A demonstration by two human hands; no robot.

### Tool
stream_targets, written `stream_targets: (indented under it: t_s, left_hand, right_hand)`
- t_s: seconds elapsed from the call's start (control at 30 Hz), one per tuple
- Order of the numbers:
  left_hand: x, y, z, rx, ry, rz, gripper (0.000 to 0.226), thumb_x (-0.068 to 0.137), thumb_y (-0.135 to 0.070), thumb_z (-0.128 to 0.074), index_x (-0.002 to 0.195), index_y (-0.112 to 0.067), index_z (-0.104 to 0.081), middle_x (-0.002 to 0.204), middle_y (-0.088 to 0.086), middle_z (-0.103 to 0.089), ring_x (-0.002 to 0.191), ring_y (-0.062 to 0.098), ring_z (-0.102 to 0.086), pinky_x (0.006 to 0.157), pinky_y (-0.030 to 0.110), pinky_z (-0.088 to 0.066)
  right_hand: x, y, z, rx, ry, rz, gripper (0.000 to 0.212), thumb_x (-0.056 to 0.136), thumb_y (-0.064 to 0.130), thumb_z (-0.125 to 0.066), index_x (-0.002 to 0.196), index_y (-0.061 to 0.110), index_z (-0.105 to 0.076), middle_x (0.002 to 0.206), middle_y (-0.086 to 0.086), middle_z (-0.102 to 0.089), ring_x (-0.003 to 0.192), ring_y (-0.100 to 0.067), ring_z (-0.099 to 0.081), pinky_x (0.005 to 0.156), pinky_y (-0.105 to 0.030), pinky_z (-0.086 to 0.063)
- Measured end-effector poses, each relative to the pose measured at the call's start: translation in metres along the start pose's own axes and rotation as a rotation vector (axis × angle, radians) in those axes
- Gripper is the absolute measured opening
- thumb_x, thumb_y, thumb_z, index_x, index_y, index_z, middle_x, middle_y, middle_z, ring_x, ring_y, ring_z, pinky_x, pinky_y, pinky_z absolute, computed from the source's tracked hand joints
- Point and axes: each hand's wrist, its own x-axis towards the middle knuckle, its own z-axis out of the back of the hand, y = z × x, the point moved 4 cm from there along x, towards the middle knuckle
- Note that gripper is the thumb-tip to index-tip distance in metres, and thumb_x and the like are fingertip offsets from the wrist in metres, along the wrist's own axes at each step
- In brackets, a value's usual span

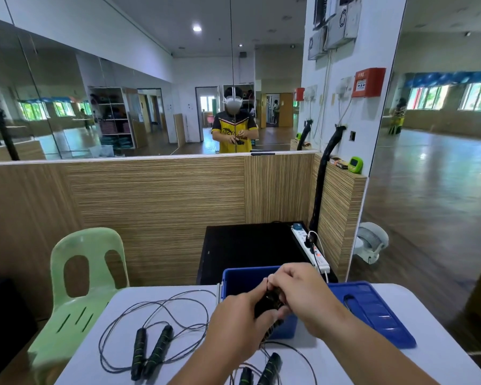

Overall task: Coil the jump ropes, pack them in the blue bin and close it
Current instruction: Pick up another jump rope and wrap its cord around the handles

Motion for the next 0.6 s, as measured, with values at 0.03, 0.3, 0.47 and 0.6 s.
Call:
stream_targets:
  t_s: [0.03, 0.3, 0.47, 0.6]
  left_hand:
    - [0.001, 0.002, -0.001, -0.017, 0.006, 0.001, 0.063, 0.087, -0.07, -0.053, 0.139, -0.071, -0.018, 0.104, -0.017, -0.074, 0.093, 0.01, -0.066, 0.078, 0.035, -0.058]
    - [-0.002, 0.007, -0.008, -0.27, 0.016, 0.07, 0.062, 0.084, -0.044, -0.063, 0.134, -0.073, -0.04, 0.099, -0.029, -0.072, 0.089, -0.005, -0.066, 0.081, 0.028, -0.058]
    - [0.0, 0.011, -0.014, -0.405, -0.036, 0.142, 0.067, 0.078, -0.054, -0.066, 0.138, -0.069, -0.04, 0.112, -0.028, -0.071, 0.099, -0.003, -0.067, 0.089, 0.031, -0.058]
    - [0.002, 0.009, -0.02, -0.5, -0.067, 0.184, 0.06, 0.083, -0.044, -0.073, 0.135, -0.063, -0.048, 0.109, -0.033, -0.068, 0.102, -0.008, -0.065, 0.095, 0.031, -0.056]
  right_hand:
    - [0.0, 0.0, 0.0, 0.007, 0.004, -0.005, 0.029, 0.096, 0.01, -0.058, 0.069, 0.009, -0.067, 0.05, 0.005, -0.054, 0.048, -0.009, -0.055, 0.052, -0.032, -0.053]
    - [-0.012, 0.014, 0.012, -0.258, 0.144, 0.208, 0.025, 0.097, 0.012, -0.06, 0.083, 0.025, -0.076, 0.081, 0.008, -0.069, 0.057, -0.001, -0.063, 0.054, -0.02, -0.052]
    - [-0.011, 0.001, 0.043, -0.1, -0.02, 0.247, 0.033, 0.096, -0.002, -0.055, 0.098, 0.022, -0.077, 0.08, 0.007, -0.071, 0.068, -0.011, -0.068, 0.059, -0.03, -0.059]
    - [-0.004, -0.045, 0.057, 0.008, -0.165, 0.02, 0.017, 0.095, 0.004, -0.063, 0.096, 0.016, -0.075, 0.082, -0.005, -0.074, 0.071, -0.017, -0.069, 0.069, -0.046, -0.064]
